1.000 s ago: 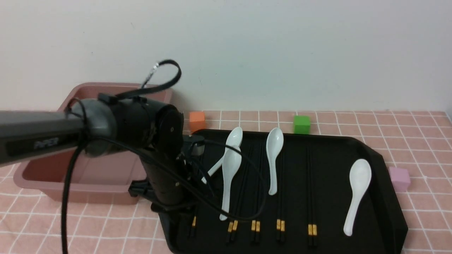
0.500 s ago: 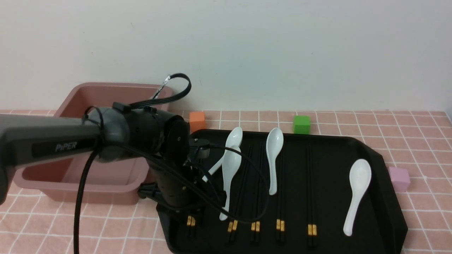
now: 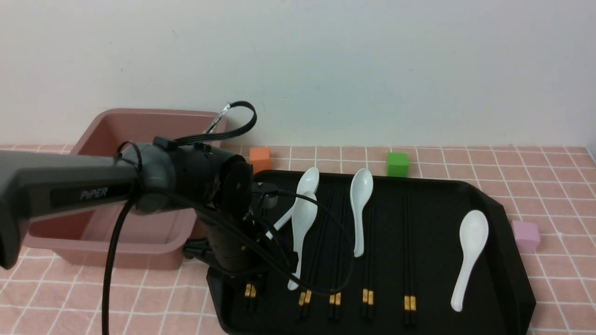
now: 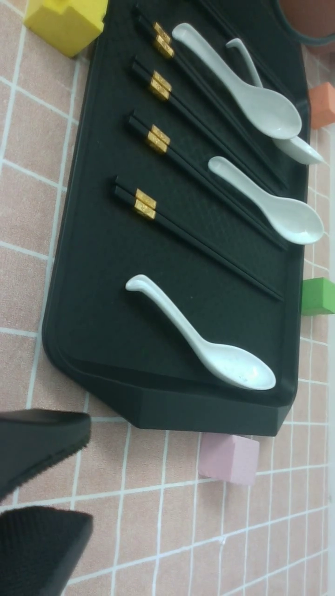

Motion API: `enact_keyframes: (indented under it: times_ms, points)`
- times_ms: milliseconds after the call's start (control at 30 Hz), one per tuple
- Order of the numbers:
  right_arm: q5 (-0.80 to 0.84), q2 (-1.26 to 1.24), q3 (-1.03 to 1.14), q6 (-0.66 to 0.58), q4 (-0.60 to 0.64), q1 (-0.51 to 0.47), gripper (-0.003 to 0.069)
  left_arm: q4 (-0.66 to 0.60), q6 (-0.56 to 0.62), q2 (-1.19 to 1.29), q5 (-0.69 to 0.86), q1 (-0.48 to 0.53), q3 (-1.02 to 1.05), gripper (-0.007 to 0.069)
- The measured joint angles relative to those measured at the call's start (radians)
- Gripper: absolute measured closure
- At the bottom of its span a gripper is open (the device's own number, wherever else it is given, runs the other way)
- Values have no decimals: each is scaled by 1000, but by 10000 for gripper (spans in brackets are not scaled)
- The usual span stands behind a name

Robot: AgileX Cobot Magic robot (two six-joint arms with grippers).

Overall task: On pink tablecloth take chopsticks from black tray and put them in box.
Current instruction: 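Reach over to the black tray and grasp a pair of chopsticks with the left gripper, then place the chopsticks into the pink bin with the left gripper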

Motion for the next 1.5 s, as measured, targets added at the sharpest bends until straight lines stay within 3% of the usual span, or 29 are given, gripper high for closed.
enact_keyframes:
  times_ms: [400,767,1167,1300,1500]
  points:
    - [0,0,0,0,0,0,419,25,-47,4,13,0,-3,501]
    - [0,0,0,0,0,0,419,19,-68,-49,29,0,8,501]
    - [0,0,0,0,0,0,419,32,-39,-407,92,3,11,501]
    - [0,0,0,0,0,0,419,148,-24,-501,200,99,14,501]
    - [0,0,0,0,0,0,419,221,-22,-487,213,264,62,501]
